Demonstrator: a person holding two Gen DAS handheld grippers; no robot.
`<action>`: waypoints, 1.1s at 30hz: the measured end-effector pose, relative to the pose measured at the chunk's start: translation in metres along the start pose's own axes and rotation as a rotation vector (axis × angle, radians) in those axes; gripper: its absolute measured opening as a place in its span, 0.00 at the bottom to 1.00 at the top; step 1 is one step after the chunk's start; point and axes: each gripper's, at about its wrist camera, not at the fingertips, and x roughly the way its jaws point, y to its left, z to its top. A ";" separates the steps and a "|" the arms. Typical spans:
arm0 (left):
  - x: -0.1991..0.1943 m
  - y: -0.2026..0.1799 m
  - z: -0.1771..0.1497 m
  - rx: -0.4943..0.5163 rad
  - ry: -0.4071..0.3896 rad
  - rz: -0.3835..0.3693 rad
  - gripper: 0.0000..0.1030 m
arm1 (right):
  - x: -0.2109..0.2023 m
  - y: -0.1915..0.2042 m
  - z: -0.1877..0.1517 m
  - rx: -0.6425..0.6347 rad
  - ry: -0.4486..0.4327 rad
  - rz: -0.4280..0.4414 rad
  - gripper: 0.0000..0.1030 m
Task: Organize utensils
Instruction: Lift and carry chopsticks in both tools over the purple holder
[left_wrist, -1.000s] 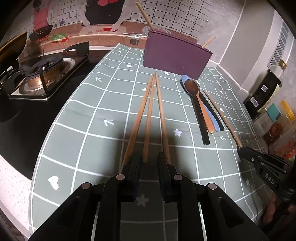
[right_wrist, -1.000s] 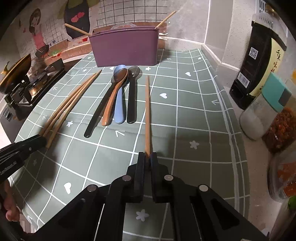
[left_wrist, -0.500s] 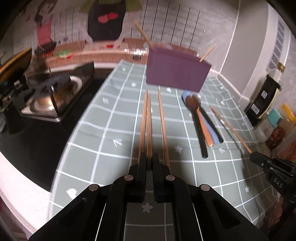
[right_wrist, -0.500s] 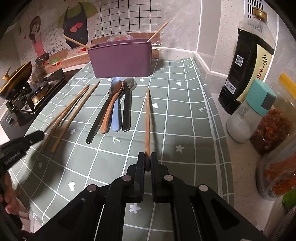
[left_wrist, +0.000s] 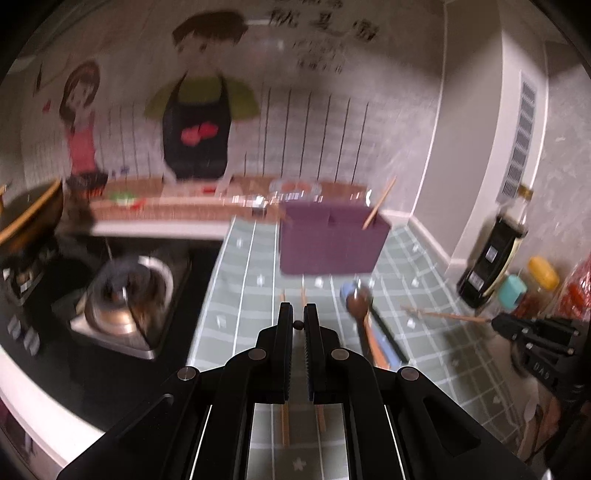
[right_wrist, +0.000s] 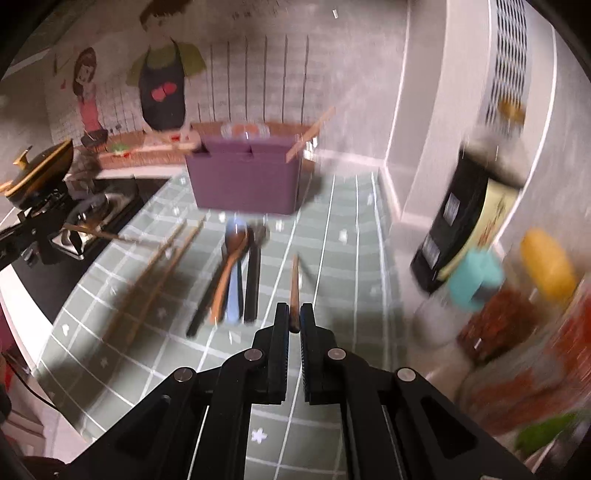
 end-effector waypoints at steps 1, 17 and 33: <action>-0.003 0.000 0.008 0.001 -0.011 -0.004 0.05 | -0.009 -0.001 0.012 -0.008 -0.031 -0.005 0.05; -0.021 -0.017 0.204 0.049 -0.110 -0.211 0.05 | -0.086 -0.027 0.213 0.053 -0.325 0.016 0.05; 0.079 0.002 0.263 0.043 0.050 -0.162 0.05 | 0.000 -0.034 0.296 0.115 -0.349 0.047 0.05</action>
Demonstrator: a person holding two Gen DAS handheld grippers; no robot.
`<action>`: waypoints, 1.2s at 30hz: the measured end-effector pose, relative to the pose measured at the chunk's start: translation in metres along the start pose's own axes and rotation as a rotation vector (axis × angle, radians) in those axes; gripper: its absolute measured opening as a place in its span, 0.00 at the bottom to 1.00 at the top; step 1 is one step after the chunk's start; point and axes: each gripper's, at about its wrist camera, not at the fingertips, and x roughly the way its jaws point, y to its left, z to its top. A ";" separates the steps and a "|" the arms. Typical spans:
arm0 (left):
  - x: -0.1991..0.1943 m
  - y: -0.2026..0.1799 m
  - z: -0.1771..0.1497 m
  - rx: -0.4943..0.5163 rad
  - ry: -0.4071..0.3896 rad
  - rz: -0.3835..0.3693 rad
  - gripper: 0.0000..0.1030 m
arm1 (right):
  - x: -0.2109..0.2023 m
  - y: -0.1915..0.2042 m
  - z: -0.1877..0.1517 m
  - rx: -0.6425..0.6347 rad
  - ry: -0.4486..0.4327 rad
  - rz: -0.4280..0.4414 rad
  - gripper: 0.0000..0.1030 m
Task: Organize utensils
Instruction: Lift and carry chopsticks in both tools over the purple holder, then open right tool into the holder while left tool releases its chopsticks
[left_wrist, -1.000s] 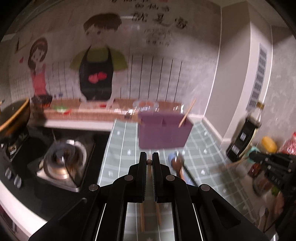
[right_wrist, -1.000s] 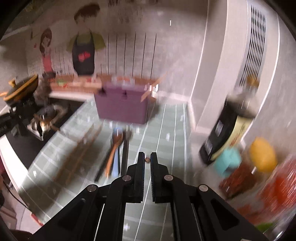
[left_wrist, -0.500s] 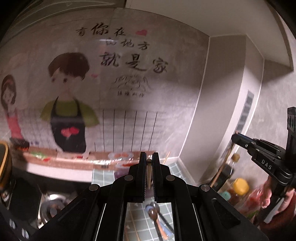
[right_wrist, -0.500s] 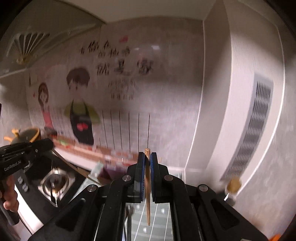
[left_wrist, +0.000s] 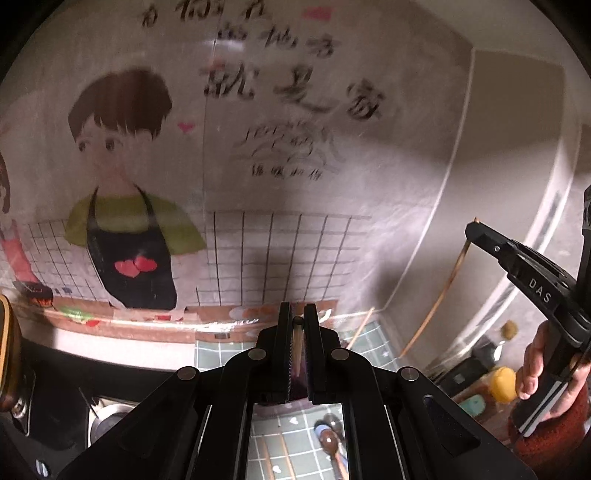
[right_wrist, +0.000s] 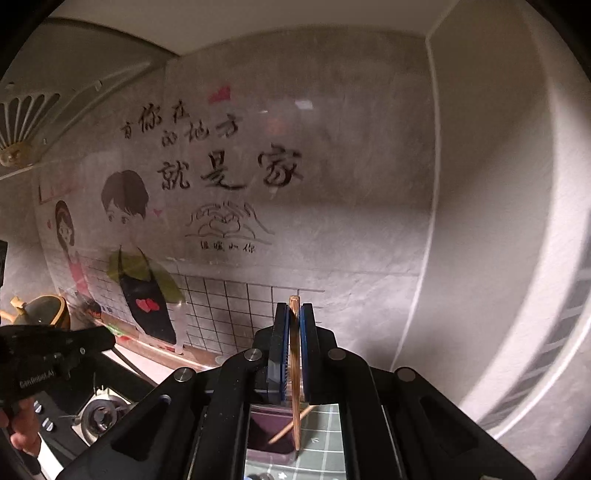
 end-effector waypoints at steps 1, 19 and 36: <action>0.010 0.003 -0.003 -0.005 0.016 0.000 0.05 | 0.009 -0.001 -0.004 0.007 0.008 0.006 0.05; 0.129 0.039 -0.049 -0.074 0.222 0.022 0.06 | 0.139 -0.019 -0.098 0.095 0.265 0.058 0.05; 0.118 0.035 -0.055 -0.089 0.156 -0.024 0.11 | 0.137 -0.023 -0.125 0.036 0.337 0.022 0.12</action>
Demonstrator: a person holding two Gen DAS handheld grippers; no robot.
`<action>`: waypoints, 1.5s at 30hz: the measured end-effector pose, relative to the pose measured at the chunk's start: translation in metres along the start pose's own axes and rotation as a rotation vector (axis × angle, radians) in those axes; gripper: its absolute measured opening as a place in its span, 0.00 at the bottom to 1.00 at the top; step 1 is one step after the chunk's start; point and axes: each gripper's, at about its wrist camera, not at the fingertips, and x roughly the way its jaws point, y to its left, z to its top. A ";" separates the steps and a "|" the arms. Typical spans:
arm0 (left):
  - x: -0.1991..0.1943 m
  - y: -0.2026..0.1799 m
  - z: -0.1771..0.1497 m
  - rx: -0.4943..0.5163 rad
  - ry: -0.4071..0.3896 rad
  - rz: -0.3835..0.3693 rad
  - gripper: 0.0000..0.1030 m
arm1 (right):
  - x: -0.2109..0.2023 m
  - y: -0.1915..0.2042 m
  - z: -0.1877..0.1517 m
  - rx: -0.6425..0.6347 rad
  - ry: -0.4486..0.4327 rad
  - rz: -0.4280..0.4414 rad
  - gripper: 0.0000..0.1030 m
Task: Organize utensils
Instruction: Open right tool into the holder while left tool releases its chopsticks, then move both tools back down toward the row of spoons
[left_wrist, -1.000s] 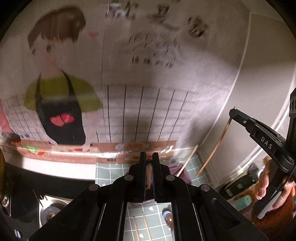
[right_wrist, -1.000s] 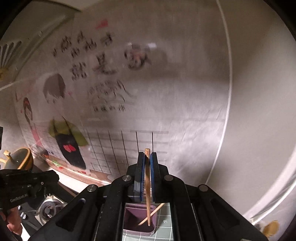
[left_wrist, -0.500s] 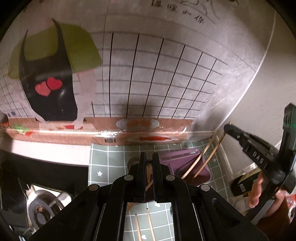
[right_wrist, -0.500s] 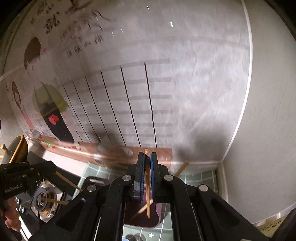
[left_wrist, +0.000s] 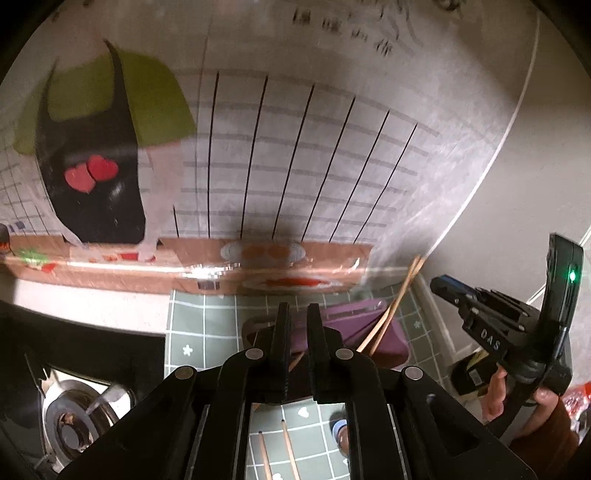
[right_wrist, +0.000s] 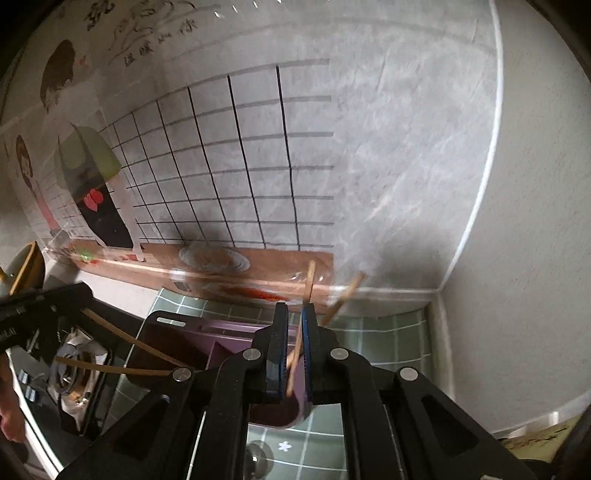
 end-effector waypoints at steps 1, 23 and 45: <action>-0.005 -0.001 0.001 -0.003 -0.013 -0.001 0.13 | -0.008 0.001 0.000 -0.006 -0.016 -0.008 0.20; -0.042 -0.026 -0.148 -0.020 -0.015 0.025 0.21 | -0.065 -0.018 -0.113 0.024 0.048 -0.056 0.39; -0.002 -0.084 -0.318 -0.047 0.152 -0.043 0.21 | -0.092 -0.038 -0.239 0.107 0.158 -0.082 0.39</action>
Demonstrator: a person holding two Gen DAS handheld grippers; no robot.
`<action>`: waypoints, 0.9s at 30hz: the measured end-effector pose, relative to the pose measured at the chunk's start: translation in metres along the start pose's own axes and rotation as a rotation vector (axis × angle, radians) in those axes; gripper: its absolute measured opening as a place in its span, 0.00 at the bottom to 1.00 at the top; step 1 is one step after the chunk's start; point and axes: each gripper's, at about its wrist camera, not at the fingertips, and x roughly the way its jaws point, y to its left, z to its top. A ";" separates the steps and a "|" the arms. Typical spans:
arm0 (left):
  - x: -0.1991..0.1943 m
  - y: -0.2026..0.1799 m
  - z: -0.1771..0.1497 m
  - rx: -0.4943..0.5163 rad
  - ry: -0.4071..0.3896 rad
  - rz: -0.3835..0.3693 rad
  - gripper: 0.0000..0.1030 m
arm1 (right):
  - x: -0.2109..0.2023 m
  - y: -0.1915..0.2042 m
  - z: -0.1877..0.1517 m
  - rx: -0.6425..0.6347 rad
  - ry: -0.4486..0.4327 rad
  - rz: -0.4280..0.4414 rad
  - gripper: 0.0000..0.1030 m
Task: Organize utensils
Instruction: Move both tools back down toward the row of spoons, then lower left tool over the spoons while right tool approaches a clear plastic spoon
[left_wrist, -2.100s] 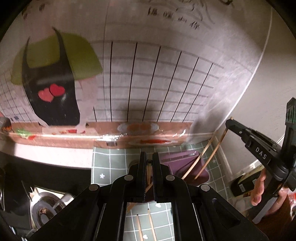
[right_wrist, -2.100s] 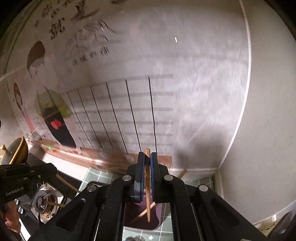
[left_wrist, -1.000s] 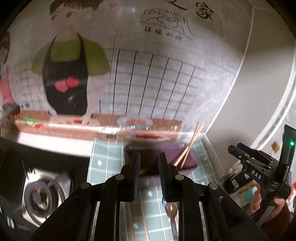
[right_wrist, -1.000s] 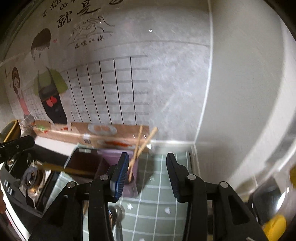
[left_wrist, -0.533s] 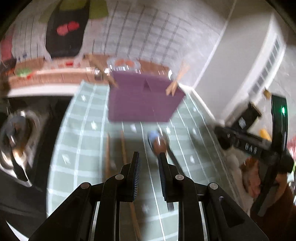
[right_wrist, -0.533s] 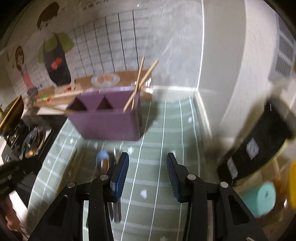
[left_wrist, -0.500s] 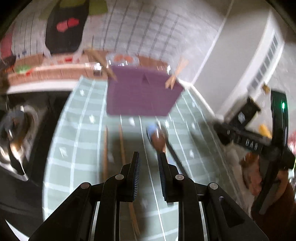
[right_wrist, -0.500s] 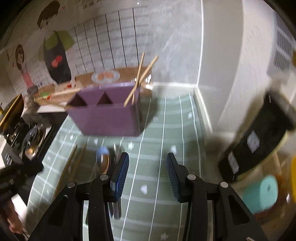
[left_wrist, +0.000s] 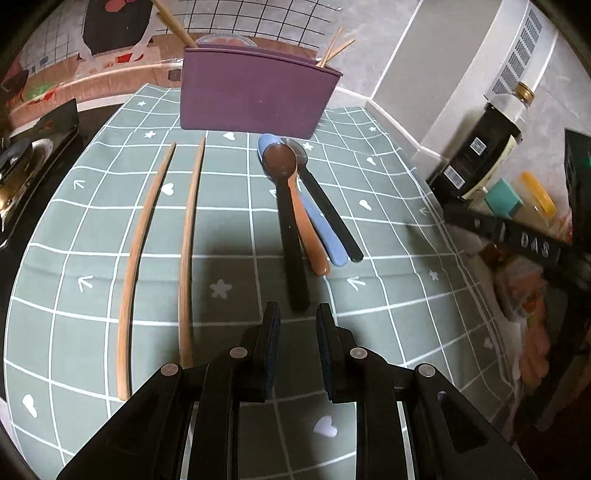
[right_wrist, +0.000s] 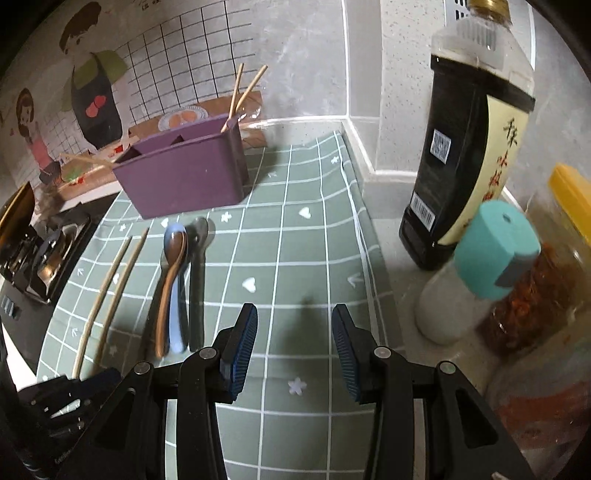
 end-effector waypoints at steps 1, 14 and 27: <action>-0.001 0.000 0.002 -0.009 -0.005 0.000 0.21 | 0.001 0.000 -0.002 -0.001 0.005 0.013 0.39; 0.033 0.024 0.075 -0.099 0.049 -0.073 0.21 | 0.010 0.009 0.002 -0.007 0.009 0.047 0.39; 0.074 0.042 0.107 -0.087 0.111 -0.058 0.22 | 0.030 0.002 0.003 0.035 0.045 0.021 0.39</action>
